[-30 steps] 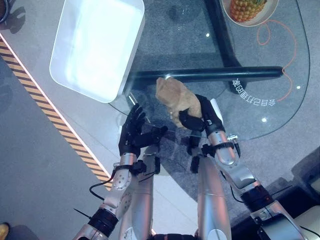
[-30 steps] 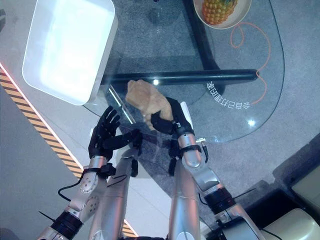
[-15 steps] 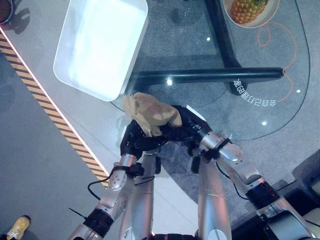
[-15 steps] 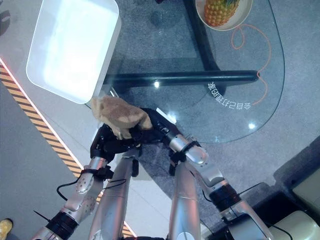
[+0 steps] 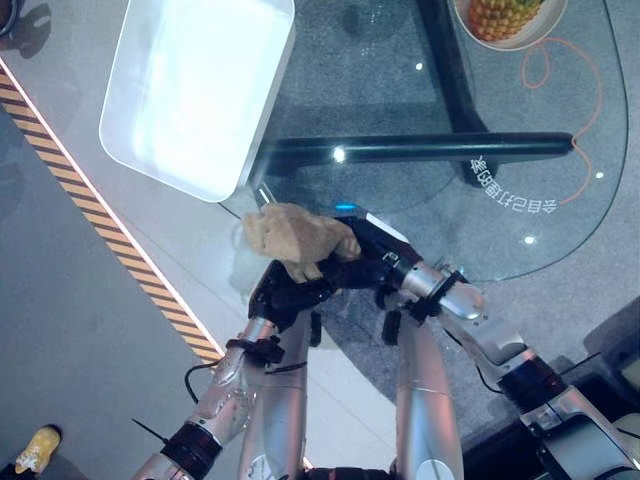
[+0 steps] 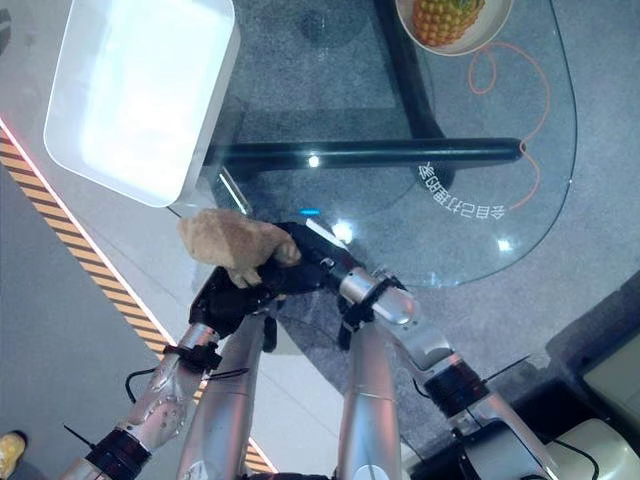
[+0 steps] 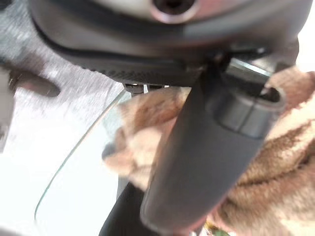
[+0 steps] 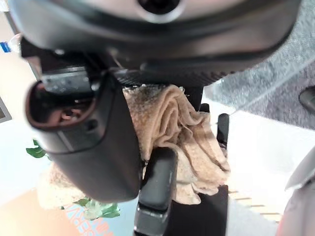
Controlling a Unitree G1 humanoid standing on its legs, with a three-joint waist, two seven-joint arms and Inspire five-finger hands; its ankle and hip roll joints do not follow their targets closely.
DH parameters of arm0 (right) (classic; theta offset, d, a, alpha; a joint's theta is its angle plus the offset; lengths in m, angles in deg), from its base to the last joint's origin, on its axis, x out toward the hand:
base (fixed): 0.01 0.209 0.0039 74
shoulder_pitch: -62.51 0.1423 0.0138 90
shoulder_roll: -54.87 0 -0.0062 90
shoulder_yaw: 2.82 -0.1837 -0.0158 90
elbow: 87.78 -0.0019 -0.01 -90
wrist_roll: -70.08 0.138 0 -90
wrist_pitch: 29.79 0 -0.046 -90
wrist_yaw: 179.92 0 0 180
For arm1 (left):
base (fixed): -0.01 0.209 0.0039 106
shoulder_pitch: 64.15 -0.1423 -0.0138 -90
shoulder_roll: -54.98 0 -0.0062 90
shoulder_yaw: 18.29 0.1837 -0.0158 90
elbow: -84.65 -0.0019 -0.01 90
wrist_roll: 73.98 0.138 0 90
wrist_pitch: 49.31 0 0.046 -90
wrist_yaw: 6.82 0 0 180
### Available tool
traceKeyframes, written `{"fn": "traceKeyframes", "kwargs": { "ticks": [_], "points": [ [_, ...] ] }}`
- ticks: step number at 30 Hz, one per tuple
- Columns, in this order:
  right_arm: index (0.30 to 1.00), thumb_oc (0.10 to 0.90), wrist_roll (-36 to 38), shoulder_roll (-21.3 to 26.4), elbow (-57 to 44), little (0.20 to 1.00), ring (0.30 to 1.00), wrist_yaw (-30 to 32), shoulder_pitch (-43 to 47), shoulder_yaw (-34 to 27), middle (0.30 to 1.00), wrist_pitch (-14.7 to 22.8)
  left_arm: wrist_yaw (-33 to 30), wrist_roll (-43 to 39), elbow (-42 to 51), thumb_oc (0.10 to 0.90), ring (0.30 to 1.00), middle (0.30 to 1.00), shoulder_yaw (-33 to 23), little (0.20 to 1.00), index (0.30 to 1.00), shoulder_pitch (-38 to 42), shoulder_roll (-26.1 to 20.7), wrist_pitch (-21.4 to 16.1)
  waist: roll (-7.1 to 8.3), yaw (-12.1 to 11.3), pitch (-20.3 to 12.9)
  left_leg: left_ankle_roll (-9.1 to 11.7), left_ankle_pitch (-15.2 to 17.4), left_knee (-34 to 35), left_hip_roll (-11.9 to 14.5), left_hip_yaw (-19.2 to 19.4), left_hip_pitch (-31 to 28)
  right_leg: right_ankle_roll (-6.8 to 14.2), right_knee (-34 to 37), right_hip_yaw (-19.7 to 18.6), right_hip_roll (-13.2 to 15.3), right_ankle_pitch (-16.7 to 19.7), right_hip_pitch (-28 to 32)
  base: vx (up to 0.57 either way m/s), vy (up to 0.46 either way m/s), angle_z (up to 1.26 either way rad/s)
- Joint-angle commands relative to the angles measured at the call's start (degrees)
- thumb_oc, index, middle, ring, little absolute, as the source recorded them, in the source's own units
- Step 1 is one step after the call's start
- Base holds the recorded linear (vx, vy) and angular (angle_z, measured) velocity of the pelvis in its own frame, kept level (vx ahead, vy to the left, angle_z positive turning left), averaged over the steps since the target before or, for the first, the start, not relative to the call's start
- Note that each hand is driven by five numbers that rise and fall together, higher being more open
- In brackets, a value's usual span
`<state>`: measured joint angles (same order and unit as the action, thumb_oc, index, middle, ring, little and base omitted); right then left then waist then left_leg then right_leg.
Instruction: Wipe the table with a cloth and put it in the basket.
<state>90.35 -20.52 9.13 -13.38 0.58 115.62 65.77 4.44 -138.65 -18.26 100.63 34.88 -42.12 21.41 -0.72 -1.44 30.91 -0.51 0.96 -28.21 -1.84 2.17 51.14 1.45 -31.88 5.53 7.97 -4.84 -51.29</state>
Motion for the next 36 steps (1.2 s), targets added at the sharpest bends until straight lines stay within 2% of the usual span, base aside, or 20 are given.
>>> {"fn": "traceKeyframes", "kwargs": {
  "ticks": [1,5,9,10,11,12,13,15,16,20,30,33,36],
  "points": [
    [0.300,0.100,-2.23,3.32,-3.92,0.200,0.300,2.11,-2.69,3.33,0.300,3.86,7.74,-2.52,12.53,0.800,0.900,0.900,-0.97,0.900,0.900,-0.34,0.90,-2.93,-2.47,-0.12,-1.12,-3.55,3.62,-0.79,-0.76,1.57,-1.80,-0.26,2.32,0.42,-3.21,3.89,0.76,0.00,0.000,0.00],
    [0.300,0.100,-2.98,3.64,-4.01,0.200,0.300,1.89,-3.19,2.30,0.300,3.23,5.67,-2.09,11.78,0.800,0.900,0.900,-1.53,0.900,0.900,-0.32,0.32,-1.96,-2.32,0.07,-1.12,-3.47,3.63,-0.89,-0.85,1.41,-1.81,-0.15,2.23,0.25,-3.37,3.97,0.73,0.00,0.000,0.00],
    [0.300,0.100,-9.31,4.65,-3.93,0.200,0.300,1.87,-3.64,2.53,0.300,-0.94,6.05,-1.85,10.92,0.800,0.900,0.900,-2.86,0.900,0.900,-0.95,0.14,-1.61,-2.24,0.09,-1.12,-3.29,3.52,-0.89,-0.74,1.54,-1.56,-0.25,2.39,0.31,-3.37,3.94,0.62,0.00,0.000,0.00],
    [0.300,0.100,-10.91,5.00,-3.78,0.200,0.300,2.12,-3.79,2.68,0.300,-1.73,6.48,-2.37,10.73,0.756,0.862,0.862,-2.91,0.856,0.862,-1.04,0.10,-1.84,-2.21,0.12,-1.12,-3.27,3.49,-0.91,-0.70,1.56,-1.45,-0.27,2.38,0.32,-3.37,3.94,0.55,0.00,0.000,0.00],
    [0.300,0.100,-11.95,5.48,-3.48,0.200,0.300,2.65,-3.95,2.99,0.300,-2.42,6.99,-2.52,10.50,0.504,0.646,0.646,-3.09,0.604,0.646,-1.28,0.14,-1.93,-2.22,0.06,-1.12,-3.28,3.48,-0.87,-0.66,1.53,-1.50,-0.27,2.35,0.39,-3.28,3.95,0.57,0.00,0.000,0.00],
    [0.300,0.100,-13.41,6.09,-2.89,0.200,0.300,3.31,-4.13,3.25,0.300,-3.54,7.11,-2.43,10.50,0.383,0.542,0.542,-3.21,0.483,0.542,-1.50,0.10,-2.14,-2.16,0.03,-1.12,-3.34,3.47,-0.72,-0.63,1.50,-1.55,-0.32,2.43,0.46,-3.24,3.92,0.61,0.00,0.000,0.00],
    [0.300,0.100,-14.43,6.29,-2.63,0.200,0.300,3.86,-4.25,3.20,0.300,-4.07,6.86,-2.45,10.75,0.388,0.547,0.547,-3.15,0.488,0.547,-1.57,0.04,-2.19,-2.12,0.04,-1.12,-3.33,3.45,-0.66,-0.63,1.47,-1.56,-0.31,2.48,0.47,-3.23,3.88,0.64,0.00,0.000,0.00],
    [0.300,0.100,-15.38,6.77,-2.38,0.200,0.300,5.42,-4.26,3.24,0.300,-5.38,6.68,-2.50,10.93,0.487,0.632,0.632,-3.20,0.587,0.632,-1.60,0.03,-2.03,-2.05,0.04,-1.12,-3.36,3.38,-0.53,-0.60,1.42,-1.48,-0.29,2.52,0.48,-3.23,3.97,0.55,0.00,0.000,0.00],
    [0.300,0.100,-15.18,7.06,-1.99,0.200,0.300,6.47,-4.34,3.13,0.300,-5.76,6.87,-2.81,10.96,0.800,0.900,0.900,-3.43,0.900,0.900,-1.71,-0.06,-1.61,-1.97,0.03,-1.12,-3.39,3.34,-0.43,-0.58,1.42,-1.57,-0.30,2.61,0.52,-3.26,4.00,0.65,0.00,0.000,0.00],
    [0.300,0.100,-13.85,7.04,-1.67,0.200,0.300,9.82,-4.65,1.84,0.300,-5.84,6.64,-2.44,11.20,0.800,0.900,0.900,-3.78,0.900,0.900,-2.04,0.01,-0.70,-1.92,0.06,-1.12,-3.49,3.36,-0.30,-0.56,1.46,-1.67,-0.26,2.60,0.60,-3.29,4.00,0.72,0.00,0.000,0.00],
    [0.300,0.100,-1.14,3.61,-2.39,0.200,0.300,13.47,-7.50,-6.47,0.300,6.66,6.91,-0.64,8.97,0.800,0.900,0.900,-5.23,0.900,0.900,-3.05,0.78,1.91,-1.92,0.73,-1.12,-3.79,4.19,-0.57,-0.45,1.59,-2.47,0.03,2.09,-0.01,-3.51,3.73,1.15,0.00,0.000,0.00],
    [0.300,0.100,0.92,1.68,-3.26,0.200,0.300,12.95,-8.60,-8.24,0.300,9.12,7.36,-0.29,8.25,0.800,0.900,0.900,-5.24,0.900,0.900,-3.56,1.56,1.81,-2.01,1.02,-1.12,-3.85,4.37,-0.67,-0.42,1.66,-2.35,0.07,1.98,-0.33,-3.66,3.68,0.94,0.00,0.000,0.00],
    [0.300,0.100,0.82,0.10,-3.24,0.200,0.300,11.83,-9.19,-9.33,0.300,9.53,8.16,-0.76,7.03,0.800,0.900,0.900,-5.69,0.900,0.900,-3.65,2.21,1.72,-2.07,1.24,-1.12,-3.88,4.54,-0.77,-0.36,1.78,-2.33,0.10,1.86,-0.55,-3.73,3.63,0.81,0.00,0.011,-0.02]
  ]
}}
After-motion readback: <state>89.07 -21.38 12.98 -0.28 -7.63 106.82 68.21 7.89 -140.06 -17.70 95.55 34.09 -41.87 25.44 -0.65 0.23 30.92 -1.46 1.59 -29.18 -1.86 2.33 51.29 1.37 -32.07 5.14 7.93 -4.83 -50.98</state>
